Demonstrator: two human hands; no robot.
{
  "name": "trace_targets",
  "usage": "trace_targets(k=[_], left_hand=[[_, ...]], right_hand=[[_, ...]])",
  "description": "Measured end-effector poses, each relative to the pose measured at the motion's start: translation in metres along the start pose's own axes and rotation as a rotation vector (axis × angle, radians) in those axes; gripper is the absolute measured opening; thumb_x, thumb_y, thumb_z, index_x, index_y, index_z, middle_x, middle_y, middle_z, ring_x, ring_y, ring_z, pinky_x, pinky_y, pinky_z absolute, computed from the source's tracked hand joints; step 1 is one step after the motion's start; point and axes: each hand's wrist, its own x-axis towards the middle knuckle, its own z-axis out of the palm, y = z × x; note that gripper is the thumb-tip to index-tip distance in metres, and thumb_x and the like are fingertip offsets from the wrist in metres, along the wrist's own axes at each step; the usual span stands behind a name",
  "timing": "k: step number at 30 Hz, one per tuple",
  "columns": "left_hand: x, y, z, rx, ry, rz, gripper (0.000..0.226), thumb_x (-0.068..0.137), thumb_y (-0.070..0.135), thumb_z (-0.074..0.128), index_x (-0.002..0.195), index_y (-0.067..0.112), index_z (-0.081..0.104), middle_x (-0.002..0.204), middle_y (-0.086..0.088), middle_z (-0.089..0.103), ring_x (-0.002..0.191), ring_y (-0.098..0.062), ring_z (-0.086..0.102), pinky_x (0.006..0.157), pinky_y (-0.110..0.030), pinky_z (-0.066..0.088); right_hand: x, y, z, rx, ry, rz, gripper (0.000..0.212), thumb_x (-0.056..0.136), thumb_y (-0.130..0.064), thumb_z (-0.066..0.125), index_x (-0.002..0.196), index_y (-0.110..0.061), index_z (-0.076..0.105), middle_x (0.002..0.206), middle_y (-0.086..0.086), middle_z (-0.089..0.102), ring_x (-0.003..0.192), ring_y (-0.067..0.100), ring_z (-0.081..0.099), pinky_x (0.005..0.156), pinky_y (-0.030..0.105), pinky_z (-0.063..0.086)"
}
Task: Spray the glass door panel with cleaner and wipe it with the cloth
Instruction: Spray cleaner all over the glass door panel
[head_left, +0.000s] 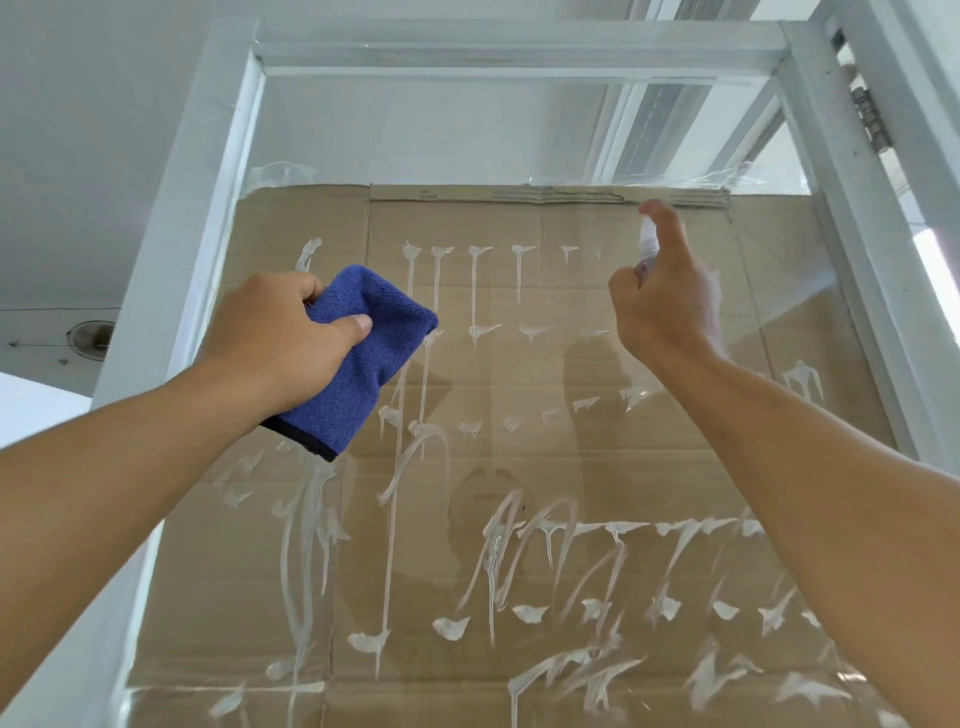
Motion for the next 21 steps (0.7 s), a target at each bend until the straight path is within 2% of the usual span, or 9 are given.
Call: trace_targets(k=[5, 10, 14, 17, 19, 21], left_hand=[[0.002, -0.011, -0.008, 0.012, 0.016, -0.014, 0.020, 0.088, 0.033, 0.070, 0.077, 0.018, 0.061, 0.075, -0.001, 0.061, 0.068, -0.017, 0.055, 0.056, -0.029, 0.038], [0.002, -0.025, -0.016, 0.037, 0.033, -0.031, 0.024, 0.086, 0.035, 0.070, 0.081, 0.013, 0.063, 0.079, -0.006, 0.064, 0.075, -0.026, 0.060, 0.061, -0.033, 0.042], [0.001, -0.035, -0.023, 0.029, 0.068, -0.064, 0.022, 0.087, 0.035, 0.070, 0.078, 0.016, 0.062, 0.078, -0.003, 0.063, 0.074, -0.026, 0.059, 0.060, -0.033, 0.042], [0.000, -0.046, -0.029, 0.019, 0.117, -0.102, 0.022, 0.087, 0.034, 0.068, 0.075, 0.019, 0.058, 0.075, 0.001, 0.060, 0.071, -0.022, 0.057, 0.058, -0.032, 0.039], [0.001, -0.050, -0.029, 0.010, 0.142, -0.128, 0.021, 0.089, 0.032, 0.065, 0.080, 0.016, 0.055, 0.077, 0.001, 0.058, 0.072, -0.024, 0.056, 0.058, -0.033, 0.037], [0.003, -0.054, -0.032, -0.008, 0.181, -0.148, 0.021, 0.090, 0.032, 0.062, 0.092, 0.012, 0.054, 0.083, -0.001, 0.058, 0.081, -0.030, 0.055, 0.065, -0.035, 0.037]], right_hand=[[-0.001, -0.010, 0.003, -0.054, -0.064, -0.004, 0.052, 0.091, -0.007, 0.044, 0.134, -0.038, 0.045, 0.066, -0.003, 0.055, 0.065, 0.022, 0.056, 0.066, 0.041, 0.057], [-0.006, -0.022, 0.014, -0.056, -0.067, -0.033, 0.057, 0.091, -0.006, 0.045, 0.139, -0.037, 0.045, 0.065, -0.001, 0.053, 0.067, 0.023, 0.056, 0.063, 0.035, 0.050], [-0.011, -0.033, 0.025, -0.047, -0.081, -0.030, 0.053, 0.091, -0.007, 0.045, 0.136, -0.034, 0.048, 0.065, -0.004, 0.053, 0.072, 0.027, 0.059, 0.067, 0.039, 0.053], [-0.018, -0.043, 0.036, -0.034, -0.099, -0.077, 0.056, 0.091, -0.008, 0.046, 0.139, -0.037, 0.046, 0.067, 0.002, 0.057, 0.072, 0.027, 0.059, 0.067, 0.039, 0.053], [-0.021, -0.049, 0.041, -0.046, -0.132, -0.096, 0.053, 0.091, -0.009, 0.046, 0.137, -0.036, 0.048, 0.069, 0.001, 0.059, 0.072, 0.026, 0.059, 0.068, 0.040, 0.054], [-0.023, -0.055, 0.049, -0.021, -0.137, -0.093, 0.053, 0.091, -0.009, 0.046, 0.137, -0.035, 0.048, 0.066, -0.001, 0.057, 0.069, 0.024, 0.058, 0.068, 0.040, 0.055]])
